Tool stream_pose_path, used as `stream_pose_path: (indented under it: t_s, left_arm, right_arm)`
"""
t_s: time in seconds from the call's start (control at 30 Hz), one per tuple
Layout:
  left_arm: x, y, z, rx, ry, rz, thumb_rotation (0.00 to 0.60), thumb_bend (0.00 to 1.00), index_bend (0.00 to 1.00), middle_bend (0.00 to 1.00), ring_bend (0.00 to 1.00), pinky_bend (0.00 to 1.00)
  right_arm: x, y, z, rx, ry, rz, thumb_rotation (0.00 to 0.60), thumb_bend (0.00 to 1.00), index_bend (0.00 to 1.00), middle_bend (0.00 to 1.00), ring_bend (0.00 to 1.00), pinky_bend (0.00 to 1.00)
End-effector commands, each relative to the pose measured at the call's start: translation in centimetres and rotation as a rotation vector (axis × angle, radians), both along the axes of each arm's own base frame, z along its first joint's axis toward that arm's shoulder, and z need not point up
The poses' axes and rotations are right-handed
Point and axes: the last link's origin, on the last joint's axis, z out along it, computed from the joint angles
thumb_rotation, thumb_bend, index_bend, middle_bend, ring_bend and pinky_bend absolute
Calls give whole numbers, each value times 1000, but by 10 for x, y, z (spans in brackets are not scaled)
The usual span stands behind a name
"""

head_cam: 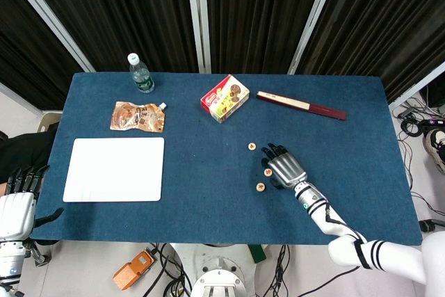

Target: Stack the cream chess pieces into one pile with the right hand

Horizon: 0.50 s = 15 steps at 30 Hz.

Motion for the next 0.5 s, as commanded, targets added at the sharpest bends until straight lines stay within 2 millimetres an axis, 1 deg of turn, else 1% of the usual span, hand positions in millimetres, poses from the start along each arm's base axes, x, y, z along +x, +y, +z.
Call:
stream_pose_path:
  t_s: [0.03,0.2,0.5]
  left_arm:
    - [0,0,0,0,0,1,600,0,120,119,98,12]
    - [0,0,0,0,0,0,600,0,120,119,98,12]
    - [-1,0,0,0,0,4,600,0,121,119,98,12]
  right_arm:
    - [0,-1,-1,-2,4,1,600,490,456,182,126,207]
    - [-2,-3,-2,-11,10,-5,600,489,490,183,126,207]
    - [-3,-6,-4,-6,8,-16,600,490,500,183,126,208]
